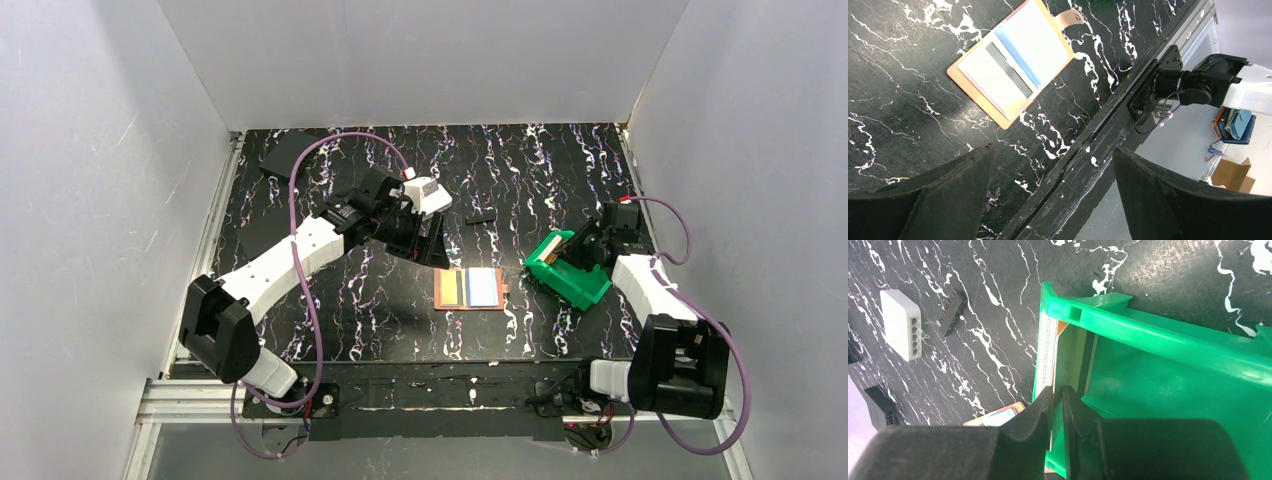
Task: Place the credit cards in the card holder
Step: Pick up the credit card from the storage box.
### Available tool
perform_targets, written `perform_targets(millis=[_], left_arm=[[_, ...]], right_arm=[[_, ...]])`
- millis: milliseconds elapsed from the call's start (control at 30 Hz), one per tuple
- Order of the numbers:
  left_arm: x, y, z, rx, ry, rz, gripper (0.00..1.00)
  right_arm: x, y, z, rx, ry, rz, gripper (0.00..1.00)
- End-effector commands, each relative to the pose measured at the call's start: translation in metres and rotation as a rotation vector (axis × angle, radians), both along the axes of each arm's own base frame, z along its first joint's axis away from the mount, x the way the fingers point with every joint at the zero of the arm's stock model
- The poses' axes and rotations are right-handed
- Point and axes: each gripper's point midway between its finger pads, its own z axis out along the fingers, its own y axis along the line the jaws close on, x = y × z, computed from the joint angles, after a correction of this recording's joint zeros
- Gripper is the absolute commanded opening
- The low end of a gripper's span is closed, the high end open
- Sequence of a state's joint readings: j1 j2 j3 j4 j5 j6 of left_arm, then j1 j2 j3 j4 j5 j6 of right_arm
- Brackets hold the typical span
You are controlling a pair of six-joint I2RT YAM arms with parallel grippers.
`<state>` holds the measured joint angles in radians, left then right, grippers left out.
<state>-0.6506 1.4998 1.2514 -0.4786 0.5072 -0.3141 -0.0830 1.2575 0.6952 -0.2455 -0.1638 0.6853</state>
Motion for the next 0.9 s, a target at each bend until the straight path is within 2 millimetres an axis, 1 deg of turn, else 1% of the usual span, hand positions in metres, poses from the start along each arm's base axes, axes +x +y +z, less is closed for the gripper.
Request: perform_targets(millis=[0,100,300,433,533,600,633,667,733,767,800,833,867], left_arm=[[-0.004,0.000,-0.001,-0.007,0.016,-0.014,0.86],[-0.004,0.000,-0.001,-0.009,0.021,-0.016,0.86],[-0.005,-0.002,-0.003,-0.013,0.035,-0.020,0.86],[-0.004,-0.003,-0.005,-0.016,0.048,-0.016,0.87],[-0.003,-0.005,-0.005,-0.035,0.071,-0.012,0.87],[-0.002,-0.008,-0.003,-0.057,0.087,-0.007,0.87],[-0.002,-0.011,-0.001,-0.073,0.101,-0.006,0.87],[-0.003,-0.013,0.002,-0.092,0.116,-0.006,0.87],[-0.002,-0.018,0.010,-0.139,0.151,-0.005,0.87],[-0.002,-0.020,0.015,-0.165,0.166,-0.005,0.87],[-0.001,-0.021,0.020,-0.192,0.182,-0.001,0.86],[0.000,-0.021,0.025,-0.222,0.198,0.006,0.86],[0.002,-0.021,0.031,-0.257,0.220,0.017,0.86]], right_arm=[[-0.004,-0.004,0.009,-0.016,-0.010,-0.030,0.19],[-0.008,-0.005,0.012,-0.021,-0.005,-0.042,0.16],[-0.023,-0.012,0.020,-0.054,0.041,-0.064,0.03],[-0.035,-0.019,0.033,-0.110,0.066,-0.053,0.01],[-0.038,-0.024,0.057,-0.167,0.025,-0.024,0.01],[-0.033,-0.027,0.083,-0.221,-0.056,0.013,0.01],[-0.029,-0.025,0.096,-0.234,-0.108,0.049,0.01],[-0.023,-0.017,0.107,-0.233,-0.157,0.123,0.01],[-0.012,0.016,0.131,-0.167,-0.272,0.337,0.01],[-0.010,0.038,0.138,-0.115,-0.318,0.441,0.01],[-0.010,0.064,0.145,-0.057,-0.363,0.543,0.01],[-0.013,0.094,0.151,-0.002,-0.405,0.649,0.01],[-0.017,0.124,0.154,0.057,-0.424,0.746,0.01]])
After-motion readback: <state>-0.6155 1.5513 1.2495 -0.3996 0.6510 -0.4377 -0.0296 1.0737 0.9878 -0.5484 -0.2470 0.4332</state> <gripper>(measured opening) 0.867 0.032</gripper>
